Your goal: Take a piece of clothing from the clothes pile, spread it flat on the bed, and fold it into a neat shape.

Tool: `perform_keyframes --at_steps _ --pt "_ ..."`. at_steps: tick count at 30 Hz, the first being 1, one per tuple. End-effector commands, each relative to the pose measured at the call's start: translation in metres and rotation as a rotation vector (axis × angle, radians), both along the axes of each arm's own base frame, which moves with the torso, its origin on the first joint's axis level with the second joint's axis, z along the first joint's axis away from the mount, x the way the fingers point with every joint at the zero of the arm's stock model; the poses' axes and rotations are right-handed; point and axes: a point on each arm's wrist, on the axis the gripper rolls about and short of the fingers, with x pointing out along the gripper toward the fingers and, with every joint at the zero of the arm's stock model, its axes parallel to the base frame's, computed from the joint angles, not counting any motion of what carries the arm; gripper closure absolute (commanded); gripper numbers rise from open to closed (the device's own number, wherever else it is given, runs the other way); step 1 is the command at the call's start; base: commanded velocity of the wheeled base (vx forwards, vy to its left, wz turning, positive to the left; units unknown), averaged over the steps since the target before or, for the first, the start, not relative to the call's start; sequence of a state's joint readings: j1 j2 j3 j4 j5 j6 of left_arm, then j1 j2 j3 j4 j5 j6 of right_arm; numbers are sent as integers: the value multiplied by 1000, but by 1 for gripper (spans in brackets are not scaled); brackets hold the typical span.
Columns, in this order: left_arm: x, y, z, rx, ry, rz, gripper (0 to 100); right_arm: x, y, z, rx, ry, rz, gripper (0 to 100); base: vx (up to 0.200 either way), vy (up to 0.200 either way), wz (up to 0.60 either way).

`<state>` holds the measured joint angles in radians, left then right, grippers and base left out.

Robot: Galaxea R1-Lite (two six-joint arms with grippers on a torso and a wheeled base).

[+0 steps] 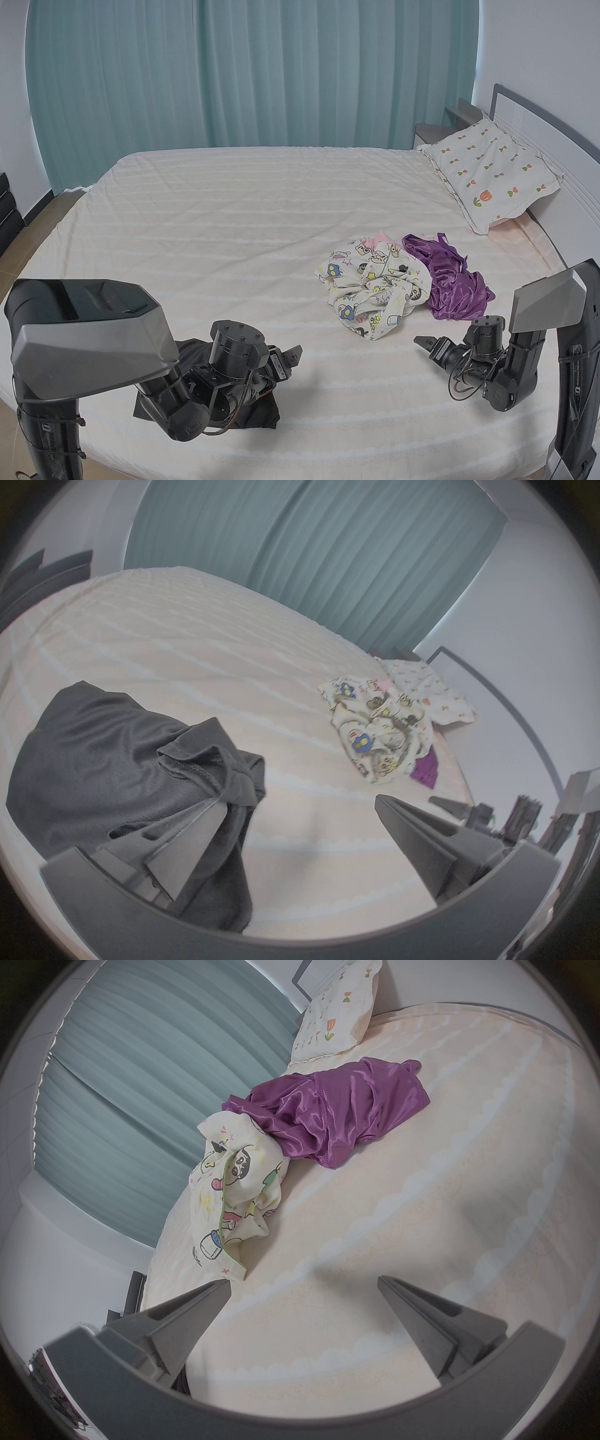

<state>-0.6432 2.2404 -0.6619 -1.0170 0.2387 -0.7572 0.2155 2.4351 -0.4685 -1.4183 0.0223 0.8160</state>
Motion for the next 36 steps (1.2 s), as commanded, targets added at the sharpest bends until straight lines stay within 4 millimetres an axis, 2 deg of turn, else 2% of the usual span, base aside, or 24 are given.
perform_keyframes --at_steps 1,4,5,13,16,20,25,29,36 --pt "-7 3 26 -65 -39 8 0 0 1 -1 0 1 3 0 0 0 0" --pt "-16 16 35 -72 -35 21 0 -1 1 -1 1 -4 3 0 0 0 0" --pt "-20 27 38 -72 -25 32 0 -1 1 -1 1 -4 3 0 0 0 0" --pt "-56 60 29 -137 121 126 0 0 1 -1 0 -5 5 0 0 0 0" --pt "-70 64 22 -165 179 131 0 -1 2 -1 1 -4 7 0 0 0 0" --pt "-77 67 21 -203 182 145 0 -3 5 0 3 -13 18 0 0 0 0" --pt "-81 70 18 -201 195 153 0 -2 5 3 6 -23 18 0 0 0 0" --pt "-80 70 16 -198 203 159 0 -6 15 2 6 -18 48 0 -200 0 0" --pt "-83 72 3 -187 265 155 0 -12 19 0 -2 -11 61 0 -143 0 0"
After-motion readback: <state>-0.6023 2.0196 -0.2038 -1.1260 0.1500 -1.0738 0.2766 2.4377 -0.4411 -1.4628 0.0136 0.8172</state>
